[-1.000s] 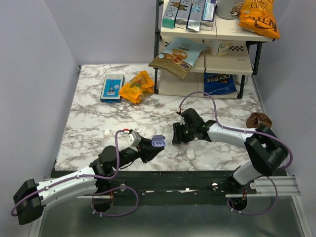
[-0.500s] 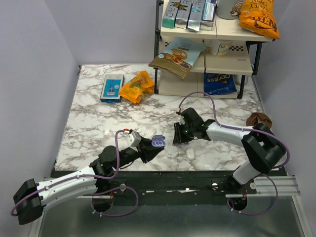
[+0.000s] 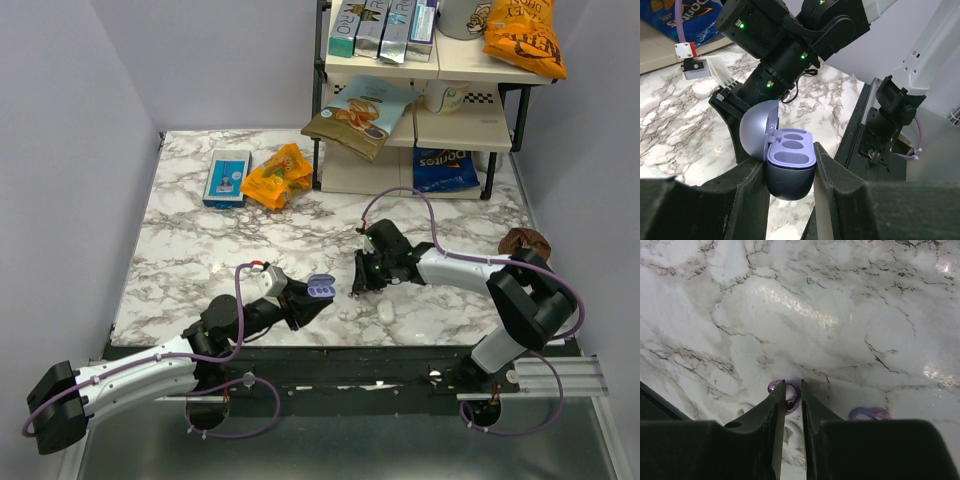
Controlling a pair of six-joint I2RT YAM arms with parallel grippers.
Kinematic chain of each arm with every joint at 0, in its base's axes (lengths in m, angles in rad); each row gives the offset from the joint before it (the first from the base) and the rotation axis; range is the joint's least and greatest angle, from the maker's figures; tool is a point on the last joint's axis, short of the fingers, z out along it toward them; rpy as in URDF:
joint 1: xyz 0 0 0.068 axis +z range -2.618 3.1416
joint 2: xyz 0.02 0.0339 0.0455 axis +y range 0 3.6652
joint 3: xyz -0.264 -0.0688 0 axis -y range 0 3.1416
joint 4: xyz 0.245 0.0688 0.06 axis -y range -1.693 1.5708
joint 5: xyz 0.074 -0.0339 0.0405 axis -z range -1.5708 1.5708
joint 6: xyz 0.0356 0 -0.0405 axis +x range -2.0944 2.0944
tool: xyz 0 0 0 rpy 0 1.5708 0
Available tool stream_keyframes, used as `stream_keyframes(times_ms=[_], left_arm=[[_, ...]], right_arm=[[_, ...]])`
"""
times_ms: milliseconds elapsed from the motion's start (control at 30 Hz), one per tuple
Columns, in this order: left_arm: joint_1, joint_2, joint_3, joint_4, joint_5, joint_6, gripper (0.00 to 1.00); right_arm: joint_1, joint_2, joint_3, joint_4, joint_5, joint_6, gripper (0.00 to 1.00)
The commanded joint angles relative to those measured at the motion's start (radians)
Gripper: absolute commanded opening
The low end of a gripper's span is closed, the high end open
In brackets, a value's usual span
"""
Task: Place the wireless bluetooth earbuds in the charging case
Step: Pick up the earbud from the center of the board, then place the earbud in the charging case.
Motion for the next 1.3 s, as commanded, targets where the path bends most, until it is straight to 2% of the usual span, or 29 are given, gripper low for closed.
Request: stream_keyframes(times_ms=[0, 167, 267, 300, 667, 900, 1133, 1267], left_arm=[[-0.010, 0.000, -0.011, 0.036, -0.013, -0.010, 0.00], [-0.010, 0.000, -0.014, 0.042, -0.013, -0.014, 0.00], [-0.012, -0.002, -0.017, 0.045, -0.014, -0.016, 0.00], [-0.013, -0.002, -0.019, 0.045, -0.014, -0.016, 0.00], [-0.013, -0.014, -0.019, 0.045, -0.033, -0.020, 0.00], [-0.013, -0.034, -0.028, 0.055, -0.079, -0.028, 0.00], [-0.004, -0.045, 0.006, 0.031, -0.119, -0.031, 0.00], [0.086, 0.012, 0.059, 0.042, 0.008, -0.057, 0.00]], right_arm=[[-0.003, 0.012, -0.022, 0.000, -0.015, 0.002, 0.24], [-0.002, 0.012, -0.031, 0.000, -0.016, 0.005, 0.19], [-0.002, 0.012, -0.034, 0.002, -0.021, 0.003, 0.08], [-0.002, 0.011, -0.034, 0.002, -0.022, 0.005, 0.01], [-0.003, -0.072, -0.022, -0.015, -0.003, 0.008, 0.01], [-0.002, -0.198, 0.030, -0.100, 0.097, -0.070, 0.01], [0.041, -0.486, 0.076, -0.181, 0.296, -0.220, 0.01], [0.112, -0.610, 0.137, -0.233, 0.393, -0.300, 0.01]])
